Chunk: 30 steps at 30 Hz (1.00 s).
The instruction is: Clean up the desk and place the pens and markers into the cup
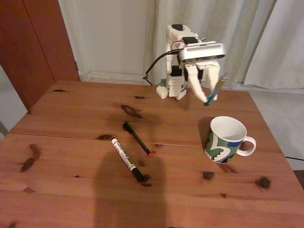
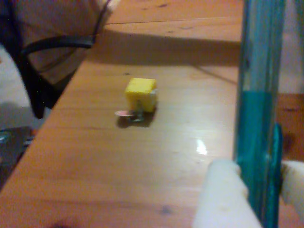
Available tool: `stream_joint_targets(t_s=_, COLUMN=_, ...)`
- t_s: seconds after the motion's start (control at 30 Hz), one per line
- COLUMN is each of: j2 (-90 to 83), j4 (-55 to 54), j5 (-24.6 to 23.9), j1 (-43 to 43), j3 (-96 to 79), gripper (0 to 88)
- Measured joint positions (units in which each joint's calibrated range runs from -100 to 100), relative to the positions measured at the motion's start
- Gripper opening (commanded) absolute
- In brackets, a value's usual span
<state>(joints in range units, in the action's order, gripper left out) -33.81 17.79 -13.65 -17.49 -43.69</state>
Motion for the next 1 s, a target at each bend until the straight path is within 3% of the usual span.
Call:
stream_joint_targets(t_s=0.47, j2=-0.08, j4=-0.66, j5=-2.49, j1=-6.97, j3=-5.18, gripper=0.6)
stream_joint_targets(t_s=0.8, j2=3.22, j4=-16.34, j5=-4.2, j1=-7.99, j3=-11.72, gripper=0.6)
stream_joint_targets(t_s=1.0, j2=4.66, j4=-20.41, j5=-4.2, j1=-8.07, j3=-13.42, gripper=0.6)
